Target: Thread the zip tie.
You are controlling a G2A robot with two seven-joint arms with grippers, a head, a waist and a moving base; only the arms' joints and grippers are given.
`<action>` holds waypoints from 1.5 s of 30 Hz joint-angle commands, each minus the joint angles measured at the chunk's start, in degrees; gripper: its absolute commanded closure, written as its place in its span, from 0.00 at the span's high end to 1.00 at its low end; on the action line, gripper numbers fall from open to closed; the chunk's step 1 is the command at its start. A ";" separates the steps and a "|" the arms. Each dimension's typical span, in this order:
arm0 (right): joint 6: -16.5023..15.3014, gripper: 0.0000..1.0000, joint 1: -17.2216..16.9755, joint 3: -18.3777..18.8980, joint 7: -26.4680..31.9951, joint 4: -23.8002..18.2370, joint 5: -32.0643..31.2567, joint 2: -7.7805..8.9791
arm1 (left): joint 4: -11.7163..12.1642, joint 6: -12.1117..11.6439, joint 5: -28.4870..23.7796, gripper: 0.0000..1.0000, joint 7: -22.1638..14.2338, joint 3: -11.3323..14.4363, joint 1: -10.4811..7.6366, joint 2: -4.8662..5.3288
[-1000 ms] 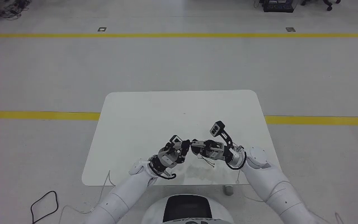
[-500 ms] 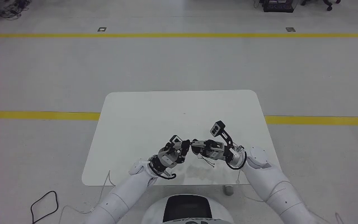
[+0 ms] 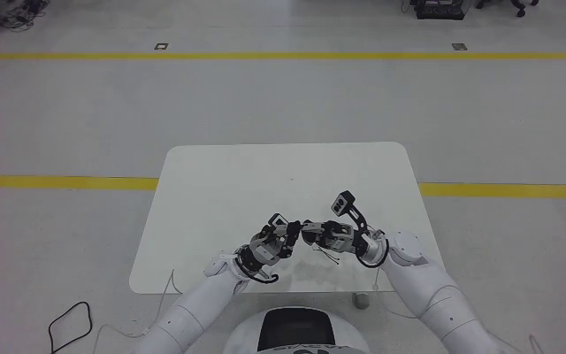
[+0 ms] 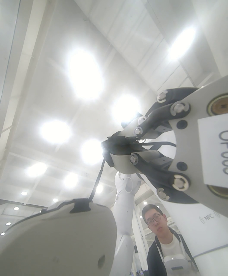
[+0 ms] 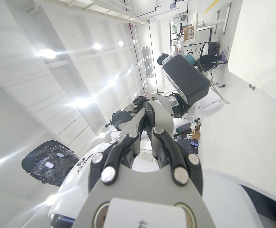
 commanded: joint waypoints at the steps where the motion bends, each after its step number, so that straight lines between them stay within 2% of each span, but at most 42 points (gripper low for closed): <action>1: 0.02 0.00 0.08 -0.08 -0.02 0.10 0.02 -0.03 | 0.00 0.00 0.00 0.00 0.00 0.00 0.00 0.00; 45: -0.14 0.00 0.43 -0.28 0.02 1.67 0.04 -0.33 | 0.00 0.00 0.00 0.00 0.00 0.00 0.00 0.00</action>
